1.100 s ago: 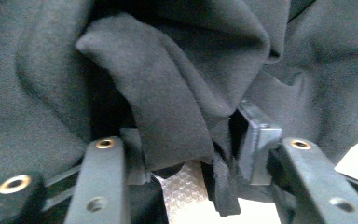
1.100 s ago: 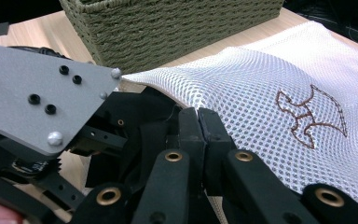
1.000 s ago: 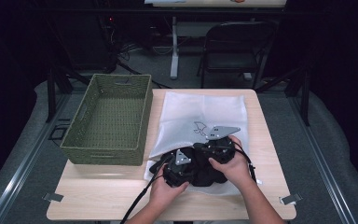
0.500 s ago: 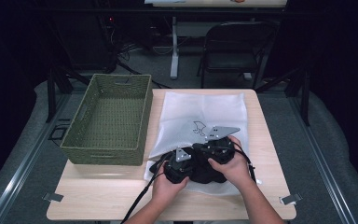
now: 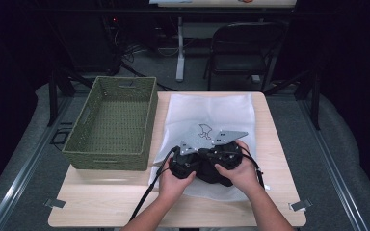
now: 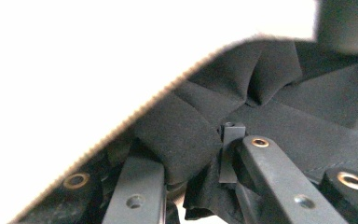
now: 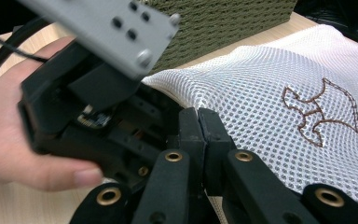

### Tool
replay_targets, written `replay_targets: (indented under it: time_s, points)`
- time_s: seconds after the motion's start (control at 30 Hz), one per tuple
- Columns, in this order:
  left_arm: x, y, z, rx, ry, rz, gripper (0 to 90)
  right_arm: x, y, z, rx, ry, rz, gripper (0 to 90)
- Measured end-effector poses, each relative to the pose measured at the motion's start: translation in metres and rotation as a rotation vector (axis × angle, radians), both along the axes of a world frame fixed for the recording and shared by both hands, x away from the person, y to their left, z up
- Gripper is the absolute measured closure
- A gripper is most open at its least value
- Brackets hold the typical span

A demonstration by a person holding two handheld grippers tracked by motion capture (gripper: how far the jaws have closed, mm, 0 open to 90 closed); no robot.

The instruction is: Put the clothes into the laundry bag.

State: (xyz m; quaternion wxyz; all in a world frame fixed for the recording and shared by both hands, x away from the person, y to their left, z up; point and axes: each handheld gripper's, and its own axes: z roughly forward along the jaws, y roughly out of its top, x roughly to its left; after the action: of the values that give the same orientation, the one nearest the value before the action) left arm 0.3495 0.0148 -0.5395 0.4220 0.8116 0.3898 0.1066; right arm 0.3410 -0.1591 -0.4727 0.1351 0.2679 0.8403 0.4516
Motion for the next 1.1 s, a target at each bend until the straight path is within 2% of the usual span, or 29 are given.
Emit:
replay_targets:
  time_s: [0.13, 0.17, 0.37, 0.67, 0.83, 0.97, 1.1]
  points:
    - [0.007, 0.001, 0.001, -0.015, -0.007, 0.033, 77.5, 0.000, -0.001, 0.001, 0.005, 0.000, 0.002, 89.2]
    - [0.008, 0.002, 0.001, -0.008, -0.009, 0.026, 77.5, 0.000, -0.001, 0.001, 0.007, 0.002, 0.003, 89.2]
    - [0.014, 0.001, 0.000, -0.014, -0.032, 0.062, 77.5, -0.001, 0.000, 0.001, 0.004, 0.003, 0.013, 89.3]
    - [0.023, 0.003, -0.016, -0.019, -0.009, 0.126, 75.0, 0.002, -0.002, -0.003, -0.006, 0.013, 0.000, 89.3]
    - [0.021, 0.004, -0.014, -0.021, 0.000, 0.102, 66.6, 0.003, -0.002, -0.005, -0.017, 0.010, -0.010, 89.3]
    - [0.014, 0.007, -0.009, -0.019, 0.037, 0.072, 54.5, 0.005, -0.005, -0.005, -0.015, 0.009, -0.022, 89.3]
    - [0.002, 0.013, -0.002, 0.002, 0.025, 0.039, 49.2, 0.006, -0.008, -0.005, -0.007, 0.008, -0.029, 89.2]
